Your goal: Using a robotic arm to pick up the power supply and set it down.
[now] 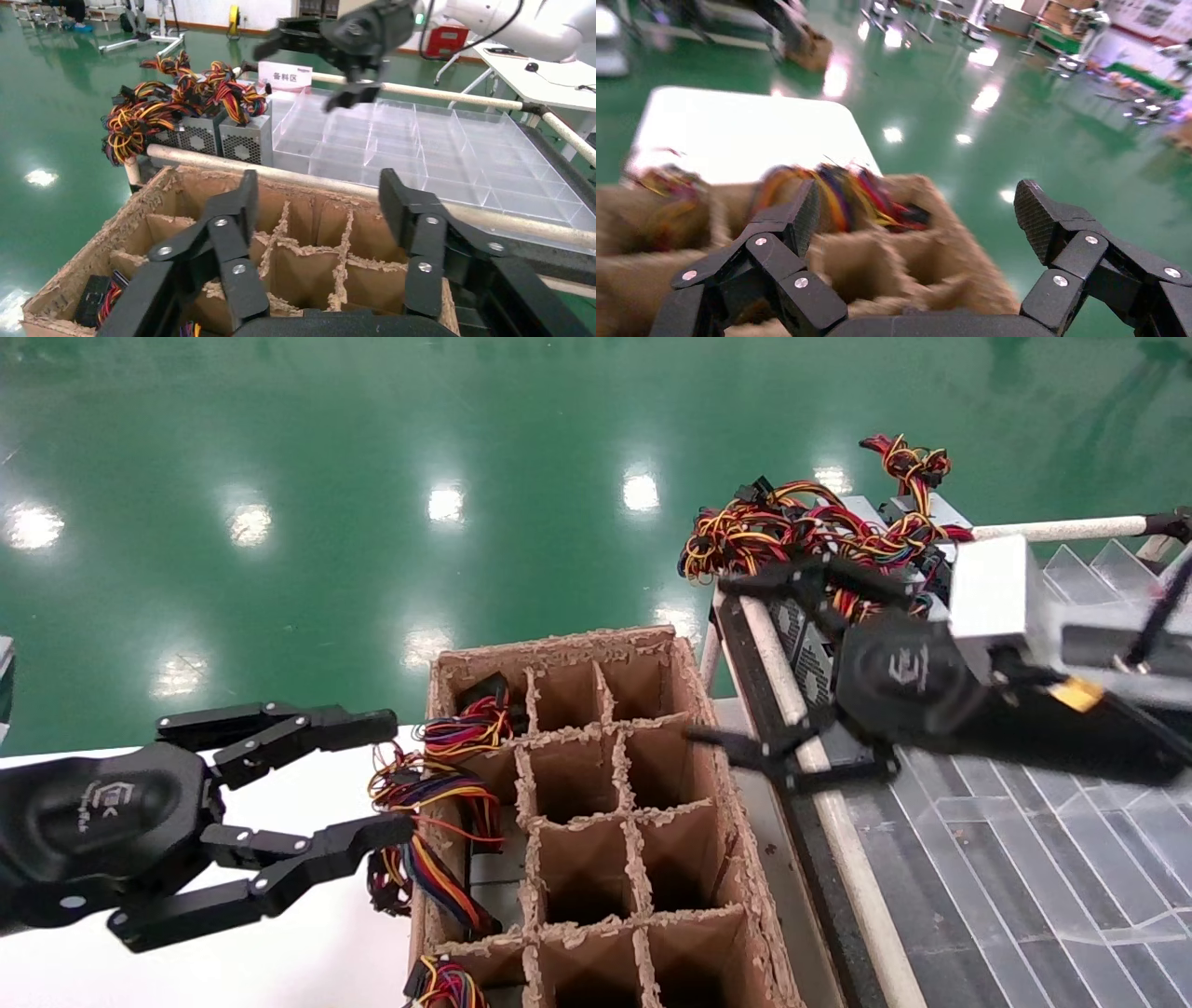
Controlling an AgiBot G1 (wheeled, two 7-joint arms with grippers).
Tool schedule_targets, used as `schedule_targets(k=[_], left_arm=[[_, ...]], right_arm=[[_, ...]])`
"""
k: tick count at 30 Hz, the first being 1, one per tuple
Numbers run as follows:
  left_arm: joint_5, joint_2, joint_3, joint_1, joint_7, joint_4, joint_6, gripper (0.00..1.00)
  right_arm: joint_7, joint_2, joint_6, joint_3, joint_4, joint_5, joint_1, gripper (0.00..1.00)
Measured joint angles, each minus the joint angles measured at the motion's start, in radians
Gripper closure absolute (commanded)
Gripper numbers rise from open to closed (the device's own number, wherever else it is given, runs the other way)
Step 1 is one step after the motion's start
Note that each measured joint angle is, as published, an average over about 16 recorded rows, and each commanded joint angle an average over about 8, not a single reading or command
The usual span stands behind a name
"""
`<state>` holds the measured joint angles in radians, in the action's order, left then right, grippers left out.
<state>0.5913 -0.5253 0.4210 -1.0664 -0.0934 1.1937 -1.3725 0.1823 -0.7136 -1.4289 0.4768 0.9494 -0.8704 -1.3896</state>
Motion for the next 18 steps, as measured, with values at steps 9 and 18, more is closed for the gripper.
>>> schedule_targets(k=[9, 18], left_arm=[[0.0, 0.0, 0.0, 0.0, 0.0, 0.0, 0.0, 0.0], [0.0, 0.0, 0.0, 0.0, 0.0, 0.0, 0.0, 0.0]], right_arm=[[-0.215, 0.06, -0.039, -0.115, 0.195, 0.081, 0.183, 0.0], [-0.338, 0.094, -0.061, -0.18, 0.307, 0.128, 0.289, 0.0]])
